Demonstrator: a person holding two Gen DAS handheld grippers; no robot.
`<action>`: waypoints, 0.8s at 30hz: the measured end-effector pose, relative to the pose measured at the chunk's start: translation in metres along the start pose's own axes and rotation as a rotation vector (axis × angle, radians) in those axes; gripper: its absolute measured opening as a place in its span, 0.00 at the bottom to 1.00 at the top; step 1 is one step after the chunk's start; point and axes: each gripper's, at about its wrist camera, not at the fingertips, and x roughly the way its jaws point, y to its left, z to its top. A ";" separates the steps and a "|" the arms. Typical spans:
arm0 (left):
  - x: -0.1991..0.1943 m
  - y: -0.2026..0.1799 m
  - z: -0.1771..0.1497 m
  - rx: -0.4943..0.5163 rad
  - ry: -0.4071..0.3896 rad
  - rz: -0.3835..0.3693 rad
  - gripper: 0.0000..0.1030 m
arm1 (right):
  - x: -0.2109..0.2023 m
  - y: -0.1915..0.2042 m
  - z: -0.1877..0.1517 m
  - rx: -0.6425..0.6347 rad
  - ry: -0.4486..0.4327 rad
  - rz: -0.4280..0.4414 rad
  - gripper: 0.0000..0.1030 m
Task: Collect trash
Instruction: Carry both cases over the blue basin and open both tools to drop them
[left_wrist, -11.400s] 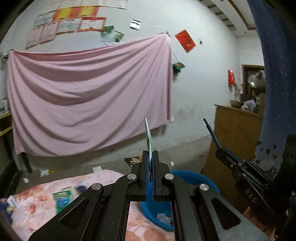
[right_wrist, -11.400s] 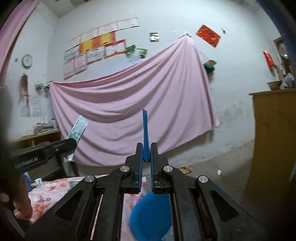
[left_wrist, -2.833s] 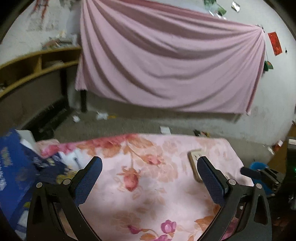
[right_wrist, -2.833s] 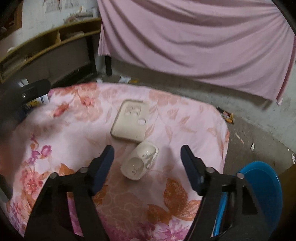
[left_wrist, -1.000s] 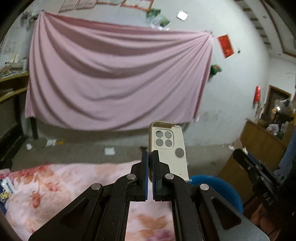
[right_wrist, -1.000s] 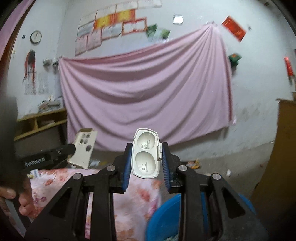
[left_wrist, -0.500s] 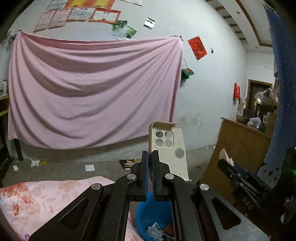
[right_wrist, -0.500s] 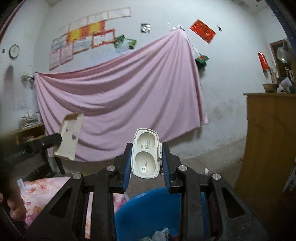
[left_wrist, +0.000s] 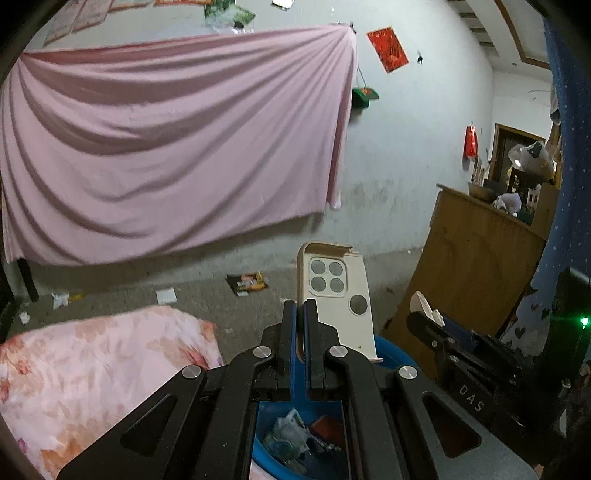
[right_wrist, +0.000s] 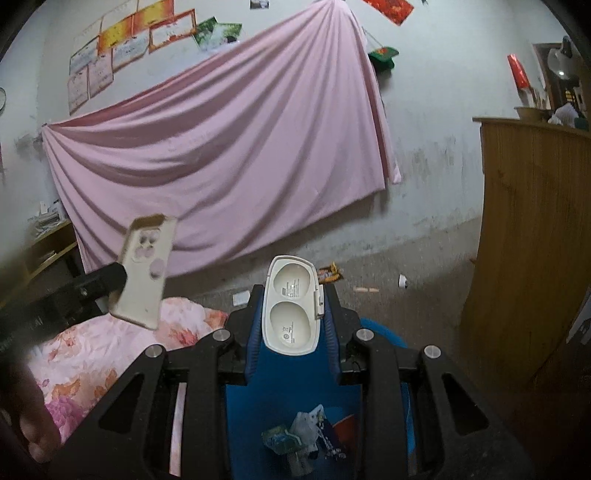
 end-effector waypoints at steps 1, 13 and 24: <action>0.006 -0.001 -0.002 -0.006 0.020 -0.002 0.01 | 0.001 -0.001 -0.001 0.001 0.009 -0.001 0.55; 0.041 0.001 -0.021 -0.070 0.188 -0.022 0.01 | 0.018 -0.011 -0.008 0.006 0.097 -0.026 0.55; 0.052 0.008 -0.034 -0.116 0.288 -0.037 0.05 | 0.023 -0.016 -0.007 0.012 0.115 -0.041 0.57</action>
